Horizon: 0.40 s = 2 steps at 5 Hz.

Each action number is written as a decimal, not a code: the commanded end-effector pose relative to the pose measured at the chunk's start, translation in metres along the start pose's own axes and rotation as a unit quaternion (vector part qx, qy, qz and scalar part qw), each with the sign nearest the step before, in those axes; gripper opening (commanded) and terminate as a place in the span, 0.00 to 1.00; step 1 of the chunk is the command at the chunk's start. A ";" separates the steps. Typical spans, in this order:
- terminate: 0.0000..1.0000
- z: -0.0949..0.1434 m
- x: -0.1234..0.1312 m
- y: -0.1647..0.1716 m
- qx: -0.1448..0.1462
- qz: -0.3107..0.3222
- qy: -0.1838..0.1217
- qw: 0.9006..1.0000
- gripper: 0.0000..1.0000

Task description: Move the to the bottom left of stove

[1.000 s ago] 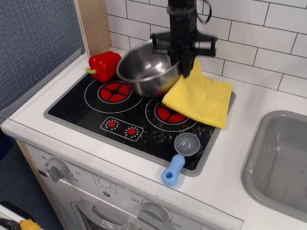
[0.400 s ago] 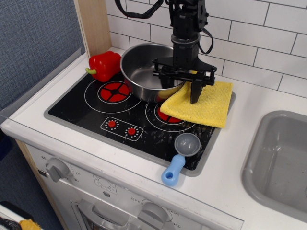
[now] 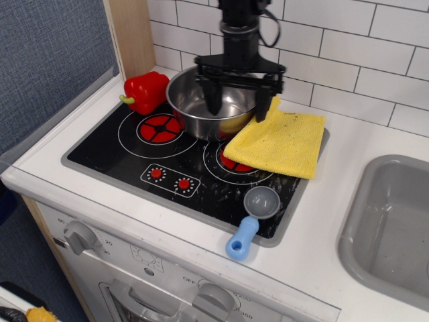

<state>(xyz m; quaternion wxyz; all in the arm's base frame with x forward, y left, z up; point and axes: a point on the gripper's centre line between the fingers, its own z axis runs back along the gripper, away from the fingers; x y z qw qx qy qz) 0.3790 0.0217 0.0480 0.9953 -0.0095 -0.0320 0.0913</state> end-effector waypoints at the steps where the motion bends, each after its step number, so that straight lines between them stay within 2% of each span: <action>1: 0.00 0.019 0.009 0.008 0.002 0.000 -0.025 1.000 1.00; 2: 0.00 0.014 0.009 0.005 0.005 -0.005 -0.018 1.000 0.00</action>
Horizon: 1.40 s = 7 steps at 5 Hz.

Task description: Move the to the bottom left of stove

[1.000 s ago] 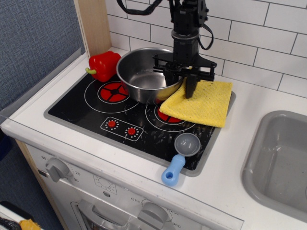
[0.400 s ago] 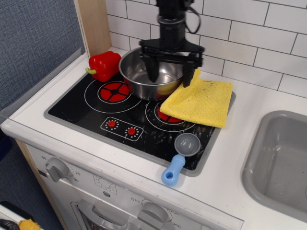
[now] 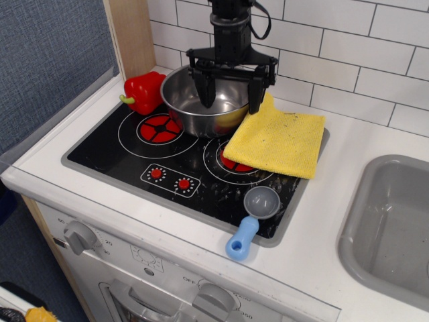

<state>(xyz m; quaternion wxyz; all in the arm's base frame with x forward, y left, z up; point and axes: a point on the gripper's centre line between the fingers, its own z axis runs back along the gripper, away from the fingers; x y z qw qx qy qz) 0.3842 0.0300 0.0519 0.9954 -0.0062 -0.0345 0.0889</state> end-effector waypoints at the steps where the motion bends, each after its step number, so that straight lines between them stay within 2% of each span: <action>1: 0.00 0.004 -0.001 -0.006 0.006 -0.010 -0.007 1.000 0.00; 2: 0.00 -0.001 -0.003 -0.005 0.011 -0.010 0.001 1.000 0.00; 3: 0.00 0.004 -0.006 -0.003 0.009 -0.012 0.001 1.000 0.00; 4: 0.00 0.030 -0.017 0.010 0.002 -0.007 -0.017 1.000 0.00; 5: 0.00 0.055 -0.038 0.026 -0.020 -0.006 -0.039 0.999 0.00; 6: 0.00 0.057 -0.065 0.049 -0.016 0.000 -0.034 0.999 0.00; 7: 0.00 0.039 -0.079 0.068 0.004 0.013 -0.017 1.000 0.00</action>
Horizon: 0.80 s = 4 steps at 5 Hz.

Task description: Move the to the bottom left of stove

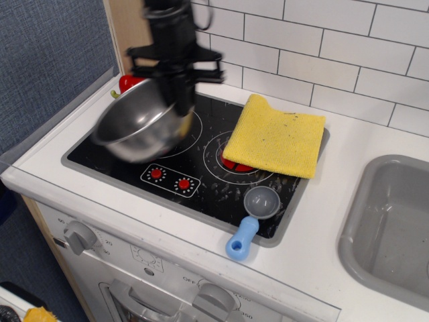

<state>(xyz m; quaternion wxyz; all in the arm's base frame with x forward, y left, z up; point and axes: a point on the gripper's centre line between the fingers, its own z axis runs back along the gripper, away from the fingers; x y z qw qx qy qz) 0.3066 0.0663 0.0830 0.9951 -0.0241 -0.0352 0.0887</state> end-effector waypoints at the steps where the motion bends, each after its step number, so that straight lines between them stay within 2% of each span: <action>1: 0.00 -0.016 -0.015 0.031 0.042 0.017 -0.004 0.999 0.00; 2: 0.00 -0.018 -0.008 0.034 0.047 0.014 -0.003 0.999 0.00; 3: 0.00 -0.016 -0.013 0.033 0.045 0.013 -0.005 0.999 1.00; 4: 0.00 -0.007 -0.021 0.024 0.036 -0.013 -0.019 0.999 1.00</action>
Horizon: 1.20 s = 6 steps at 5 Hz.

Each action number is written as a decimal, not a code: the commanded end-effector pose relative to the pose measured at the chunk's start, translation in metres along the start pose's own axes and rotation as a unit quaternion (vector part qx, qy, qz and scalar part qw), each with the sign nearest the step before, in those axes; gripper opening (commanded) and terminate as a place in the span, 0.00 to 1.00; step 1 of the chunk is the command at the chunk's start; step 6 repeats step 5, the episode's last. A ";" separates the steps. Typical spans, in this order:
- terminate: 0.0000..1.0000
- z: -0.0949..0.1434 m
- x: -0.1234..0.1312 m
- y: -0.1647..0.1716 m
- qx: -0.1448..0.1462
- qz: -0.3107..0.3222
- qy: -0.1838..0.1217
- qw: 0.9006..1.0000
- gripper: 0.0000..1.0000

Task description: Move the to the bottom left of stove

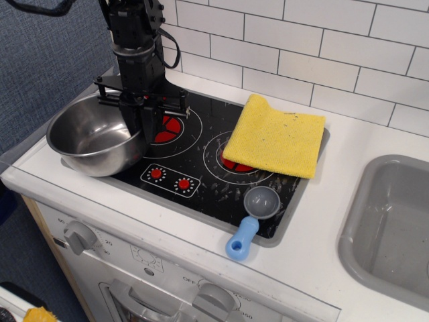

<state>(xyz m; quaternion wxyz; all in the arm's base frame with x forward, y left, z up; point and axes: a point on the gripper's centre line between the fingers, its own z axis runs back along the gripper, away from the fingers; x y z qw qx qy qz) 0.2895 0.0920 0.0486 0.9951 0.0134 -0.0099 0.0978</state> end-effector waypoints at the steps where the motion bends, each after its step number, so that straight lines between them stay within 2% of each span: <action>1: 0.00 0.034 -0.011 -0.011 0.003 -0.048 -0.058 0.997 1.00; 2: 0.00 0.039 -0.011 -0.015 0.004 -0.069 -0.066 0.995 1.00; 3: 0.00 0.033 -0.009 -0.022 0.021 -0.106 -0.059 0.992 1.00; 4: 0.00 0.033 -0.009 -0.022 0.021 -0.106 -0.059 0.992 1.00; 5: 1.00 0.033 -0.009 -0.022 0.021 -0.106 -0.059 0.992 1.00; 6: 1.00 0.033 -0.009 -0.022 0.021 -0.106 -0.059 0.992 1.00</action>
